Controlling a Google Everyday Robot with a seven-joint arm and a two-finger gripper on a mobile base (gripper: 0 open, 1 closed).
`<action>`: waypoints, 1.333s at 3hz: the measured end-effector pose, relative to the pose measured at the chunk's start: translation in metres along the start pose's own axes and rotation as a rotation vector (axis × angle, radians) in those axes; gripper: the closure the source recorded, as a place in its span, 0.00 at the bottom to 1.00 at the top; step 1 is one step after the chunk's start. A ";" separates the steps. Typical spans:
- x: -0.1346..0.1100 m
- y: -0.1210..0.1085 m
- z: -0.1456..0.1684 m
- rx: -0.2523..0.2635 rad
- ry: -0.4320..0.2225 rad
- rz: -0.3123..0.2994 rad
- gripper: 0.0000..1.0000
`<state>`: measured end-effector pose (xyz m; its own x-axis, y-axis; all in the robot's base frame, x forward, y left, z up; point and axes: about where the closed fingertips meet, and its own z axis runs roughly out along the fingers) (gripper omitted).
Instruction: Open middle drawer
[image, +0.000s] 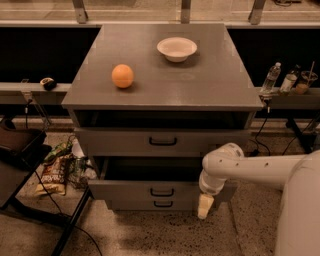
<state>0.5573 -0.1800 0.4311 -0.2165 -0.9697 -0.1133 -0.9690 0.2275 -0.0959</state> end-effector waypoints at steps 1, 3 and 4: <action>0.007 0.056 0.002 -0.030 0.009 -0.013 0.19; 0.004 0.061 -0.008 -0.037 0.022 -0.017 0.65; 0.004 0.060 -0.011 -0.038 0.022 -0.017 0.88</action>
Offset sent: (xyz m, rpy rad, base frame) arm -0.2537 0.0179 -0.0232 -0.1447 0.2998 0.0715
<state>0.4969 -0.1711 0.4354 -0.2018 -0.9752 -0.0904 -0.9763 0.2077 -0.0604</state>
